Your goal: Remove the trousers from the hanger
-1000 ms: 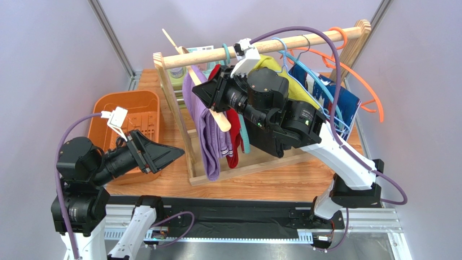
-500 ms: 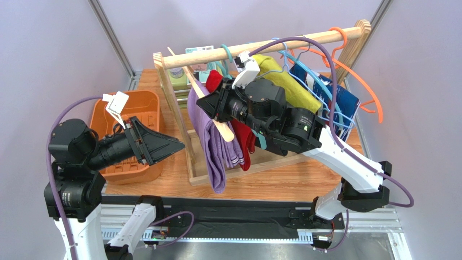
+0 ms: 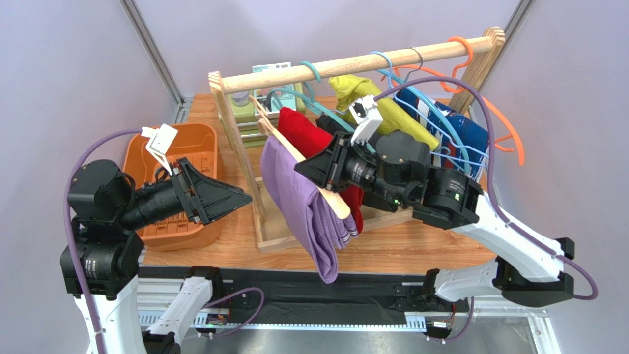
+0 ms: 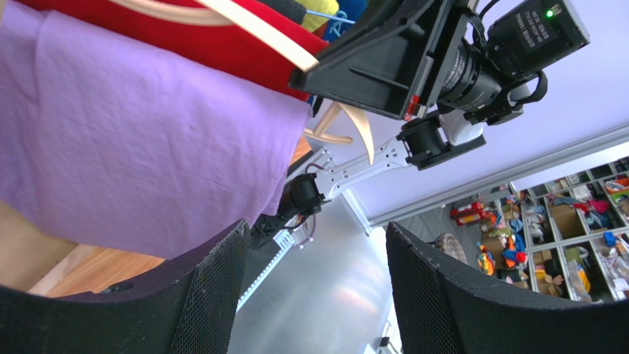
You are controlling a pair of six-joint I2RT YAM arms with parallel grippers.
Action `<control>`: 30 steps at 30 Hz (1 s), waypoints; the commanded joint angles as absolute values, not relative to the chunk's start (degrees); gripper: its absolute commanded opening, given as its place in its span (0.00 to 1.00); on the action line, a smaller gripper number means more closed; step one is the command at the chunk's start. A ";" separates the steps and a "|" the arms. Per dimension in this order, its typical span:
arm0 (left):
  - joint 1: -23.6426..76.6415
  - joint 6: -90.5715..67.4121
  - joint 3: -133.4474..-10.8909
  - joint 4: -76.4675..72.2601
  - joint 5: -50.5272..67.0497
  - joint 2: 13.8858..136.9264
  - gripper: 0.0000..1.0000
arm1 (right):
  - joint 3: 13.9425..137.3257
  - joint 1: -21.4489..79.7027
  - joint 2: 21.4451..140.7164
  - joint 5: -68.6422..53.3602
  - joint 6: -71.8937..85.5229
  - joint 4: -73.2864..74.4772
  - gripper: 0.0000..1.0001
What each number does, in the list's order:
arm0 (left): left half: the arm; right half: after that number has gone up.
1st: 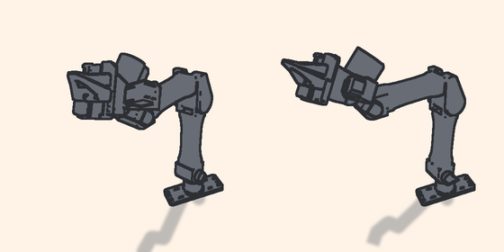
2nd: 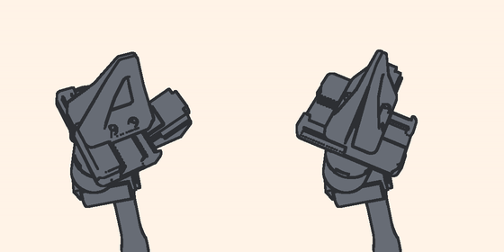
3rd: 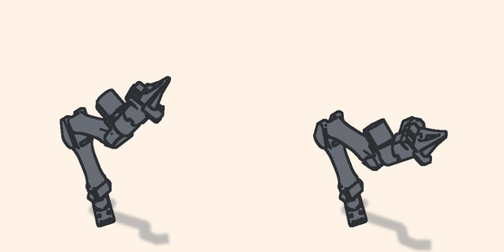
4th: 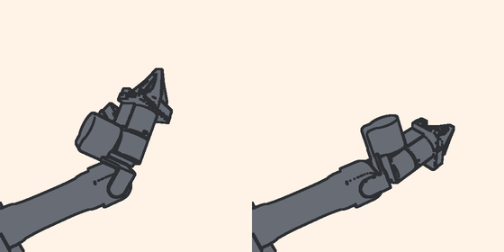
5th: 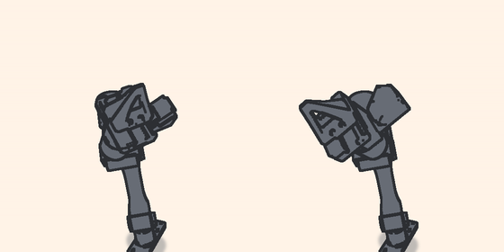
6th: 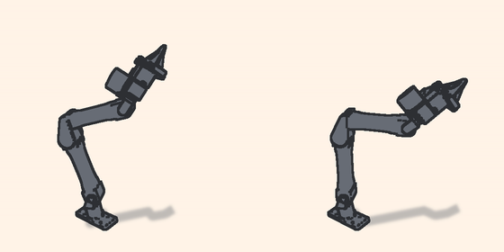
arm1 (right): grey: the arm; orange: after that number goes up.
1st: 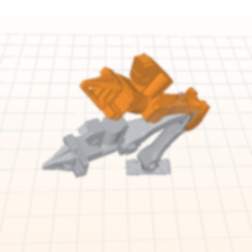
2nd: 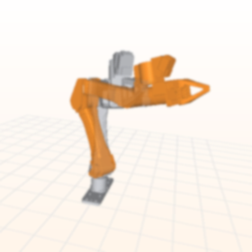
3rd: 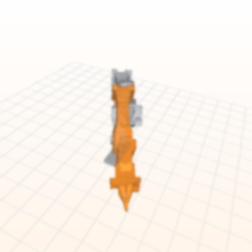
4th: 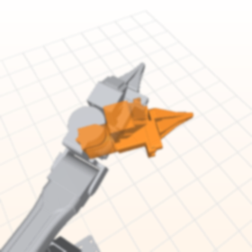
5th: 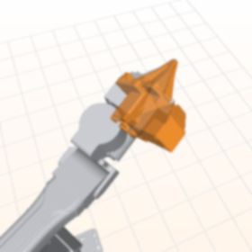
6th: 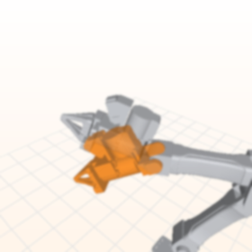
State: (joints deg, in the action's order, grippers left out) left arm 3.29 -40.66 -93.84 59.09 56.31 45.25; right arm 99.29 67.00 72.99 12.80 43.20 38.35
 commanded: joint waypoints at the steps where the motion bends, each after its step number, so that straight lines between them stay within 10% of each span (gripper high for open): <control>1: 3.08 -39.99 -95.10 59.68 57.48 45.97 0.74 | 96.60 67.58 67.07 9.76 44.74 34.10 0.00; 20: 3.34 -41.75 -95.72 59.15 55.82 45.96 0.66 | 94.75 70.84 59.15 13.00 48.07 40.08 0.00; 30: 47.94 -35.33 -105.56 59.15 9.12 57.92 0.64 | 96.06 70.75 59.15 18.98 49.13 42.10 0.00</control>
State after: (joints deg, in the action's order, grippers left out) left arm 34.52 -38.46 -102.41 59.72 34.61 54.94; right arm 91.64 70.61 60.64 13.50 47.81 46.85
